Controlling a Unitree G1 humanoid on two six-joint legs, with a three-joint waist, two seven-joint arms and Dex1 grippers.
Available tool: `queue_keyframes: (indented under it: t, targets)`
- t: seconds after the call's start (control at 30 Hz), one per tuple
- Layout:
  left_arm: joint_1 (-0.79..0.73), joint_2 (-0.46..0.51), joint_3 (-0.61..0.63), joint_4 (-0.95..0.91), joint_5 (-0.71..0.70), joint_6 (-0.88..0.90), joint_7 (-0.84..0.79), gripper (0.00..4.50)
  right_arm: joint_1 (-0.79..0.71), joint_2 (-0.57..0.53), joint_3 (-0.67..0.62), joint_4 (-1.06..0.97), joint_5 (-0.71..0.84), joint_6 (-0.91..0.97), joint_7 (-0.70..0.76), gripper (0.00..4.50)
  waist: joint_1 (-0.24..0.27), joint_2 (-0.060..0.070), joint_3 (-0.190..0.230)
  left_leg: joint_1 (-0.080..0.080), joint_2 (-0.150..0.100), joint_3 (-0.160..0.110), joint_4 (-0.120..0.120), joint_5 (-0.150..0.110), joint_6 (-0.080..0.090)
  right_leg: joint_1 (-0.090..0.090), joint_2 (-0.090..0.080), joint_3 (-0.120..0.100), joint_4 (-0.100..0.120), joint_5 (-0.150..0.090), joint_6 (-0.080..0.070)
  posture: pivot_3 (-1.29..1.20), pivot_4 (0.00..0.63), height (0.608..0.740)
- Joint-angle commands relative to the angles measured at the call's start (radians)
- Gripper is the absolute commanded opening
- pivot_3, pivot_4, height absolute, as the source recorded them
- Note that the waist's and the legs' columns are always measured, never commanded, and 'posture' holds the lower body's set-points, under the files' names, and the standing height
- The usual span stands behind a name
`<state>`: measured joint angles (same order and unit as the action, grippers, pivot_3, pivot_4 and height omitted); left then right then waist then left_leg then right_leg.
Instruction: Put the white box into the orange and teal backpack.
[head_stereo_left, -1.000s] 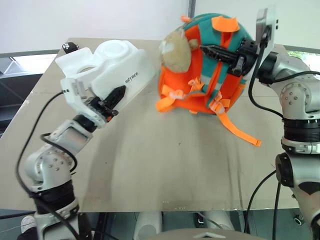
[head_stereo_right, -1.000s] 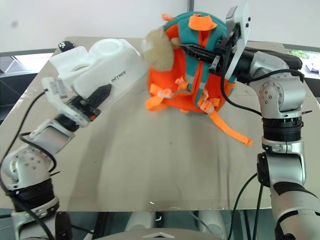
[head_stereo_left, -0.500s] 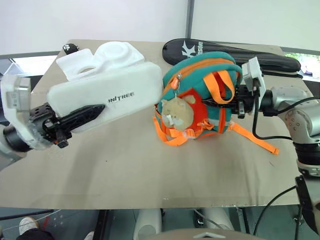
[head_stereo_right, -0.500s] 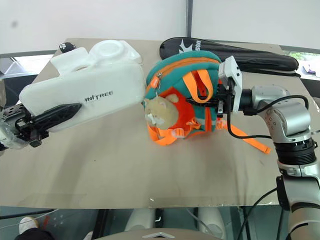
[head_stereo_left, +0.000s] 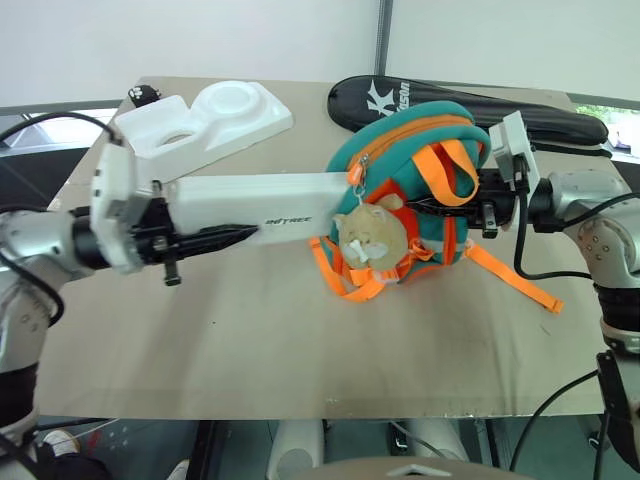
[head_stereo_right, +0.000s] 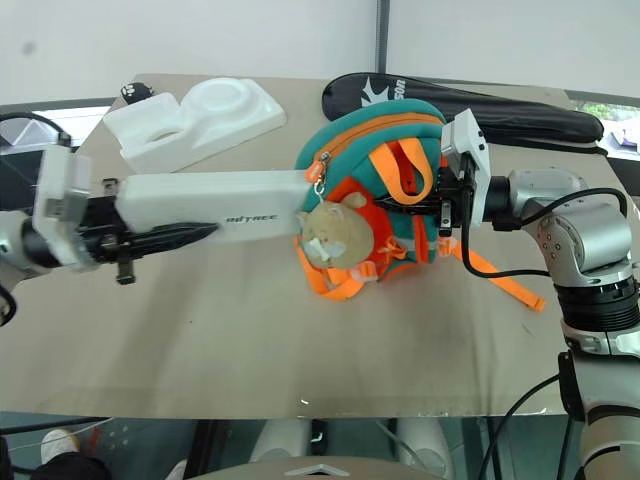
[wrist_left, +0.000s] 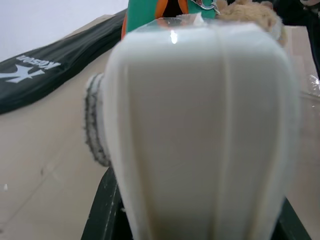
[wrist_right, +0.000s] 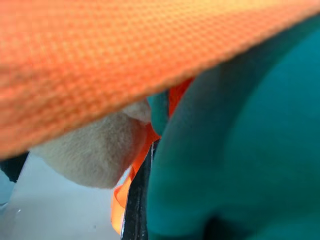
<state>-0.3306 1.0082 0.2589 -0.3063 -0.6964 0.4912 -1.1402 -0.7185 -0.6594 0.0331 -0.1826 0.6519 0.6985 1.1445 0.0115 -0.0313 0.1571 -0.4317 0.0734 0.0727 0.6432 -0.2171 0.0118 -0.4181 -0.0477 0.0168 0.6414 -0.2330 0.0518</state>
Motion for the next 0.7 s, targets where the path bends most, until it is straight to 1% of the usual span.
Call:
queue_keyframes:
  t: [0.03,0.17,0.2,0.27,0.33,0.37,0.4,0.43,0.47,0.53,0.57,0.6,0.67,0.7]
  targets:
    - [-0.155,-0.048,-0.133,-0.040,0.080,0.036,0.109,1.09,-0.018,0.015,0.003,-0.088,0.041,0.012,-0.005,0.03,0.003,0.000,0.000,0.000,0.000,0.000,0.000,0.000,0.000,0.000,0.001,0.000,0.000,0.000,0.000,0.00,0.150,0.740]
    - [-0.342,-0.132,-0.326,-0.029,0.190,0.100,0.166,1.09,0.000,0.034,0.005,-0.117,0.047,0.016,-0.034,0.03,0.003,0.000,0.000,-0.002,0.000,-0.001,0.003,0.000,0.000,0.000,0.001,0.001,0.001,0.000,0.001,0.00,0.150,0.740]
    - [-0.378,-0.171,-0.381,-0.013,0.240,0.096,0.187,1.09,0.006,0.040,0.000,-0.120,0.053,0.022,-0.047,0.03,0.003,0.000,0.000,-0.002,0.000,-0.001,0.004,0.000,0.000,0.000,0.001,0.001,0.001,0.000,0.001,0.00,0.150,0.740]
    - [-0.417,-0.233,-0.460,0.021,0.310,0.080,0.211,1.09,0.012,0.054,-0.011,-0.125,0.058,0.027,-0.080,0.03,0.004,0.000,0.000,-0.002,0.000,-0.001,0.004,0.000,0.000,0.001,0.001,0.001,0.001,0.000,0.001,0.00,0.150,0.740]
    - [-0.432,-0.275,-0.507,0.056,0.368,0.047,0.218,1.09,0.019,0.061,-0.020,-0.129,0.067,0.036,-0.103,0.03,0.002,0.000,0.000,-0.002,0.000,-0.001,0.005,0.000,0.000,0.002,0.001,0.001,0.001,0.000,0.001,0.00,0.150,0.740]
    - [-0.426,-0.297,-0.511,0.060,0.345,0.082,0.208,1.09,0.022,0.062,-0.022,-0.131,0.064,0.039,-0.120,0.03,-0.001,0.000,0.000,-0.001,0.000,-0.001,0.005,0.000,0.000,0.001,0.001,0.002,0.001,0.000,0.001,0.00,0.150,0.740]
    - [-0.420,-0.312,-0.511,0.063,0.328,0.108,0.199,2.10,0.025,0.064,-0.022,-0.132,0.061,0.041,-0.132,0.00,-0.004,0.000,0.000,-0.001,0.000,0.000,0.005,0.000,0.000,0.001,0.001,0.002,0.001,0.000,0.001,0.00,0.150,0.740]
    - [-0.405,-0.323,-0.497,0.067,0.324,0.129,0.212,2.34,0.027,0.065,-0.020,-0.128,0.050,0.043,-0.155,0.00,-0.006,0.000,0.000,-0.001,0.000,-0.001,0.005,0.000,0.000,0.001,0.002,0.002,0.001,0.000,0.001,0.00,0.150,0.740]
    - [-0.387,-0.320,-0.475,0.072,0.343,0.120,0.235,2.79,0.031,0.063,-0.014,-0.121,0.028,0.035,-0.177,0.00,-0.007,0.000,0.000,-0.001,0.000,-0.001,0.005,0.000,0.000,0.001,0.002,0.002,0.001,0.000,0.001,0.00,0.150,0.740]
    - [-0.340,-0.287,-0.365,0.067,0.315,0.133,0.250,3.76,0.033,0.065,-0.004,-0.099,-0.012,0.031,-0.228,0.00,-0.015,0.000,0.000,0.000,0.000,-0.002,0.004,0.000,0.000,0.001,0.003,0.003,0.002,0.000,0.001,0.00,0.150,0.740]
    - [-0.304,-0.267,-0.257,0.054,0.220,0.191,0.225,4.31,0.032,0.072,0.006,-0.085,-0.039,0.020,-0.251,0.00,-0.020,0.000,0.000,0.000,0.000,-0.002,0.004,0.000,0.000,0.001,0.003,0.003,0.002,0.000,0.001,0.00,0.150,0.740]
    - [-0.280,-0.254,-0.184,0.044,0.147,0.237,0.205,4.41,0.032,0.077,0.013,-0.077,-0.055,0.013,-0.267,0.00,-0.029,0.000,0.000,0.000,0.001,-0.002,0.004,0.000,0.000,0.000,0.003,0.002,0.002,0.000,0.001,0.00,0.150,0.740]
    - [-0.233,-0.238,-0.033,0.037,-0.031,0.361,0.192,4.41,0.028,0.097,0.024,-0.062,-0.084,0.004,-0.302,0.00,-0.034,0.000,0.000,0.000,0.001,-0.002,0.005,0.000,0.000,0.000,0.003,0.003,0.003,0.000,0.001,0.00,0.150,0.740]
    - [-0.223,-0.236,0.007,0.039,-0.078,0.396,0.202,4.41,0.026,0.103,0.025,-0.057,-0.090,0.002,-0.311,0.00,-0.033,0.000,0.000,0.000,0.001,-0.002,0.005,0.000,0.000,0.000,0.003,0.003,0.003,0.000,0.001,0.00,0.150,0.740]
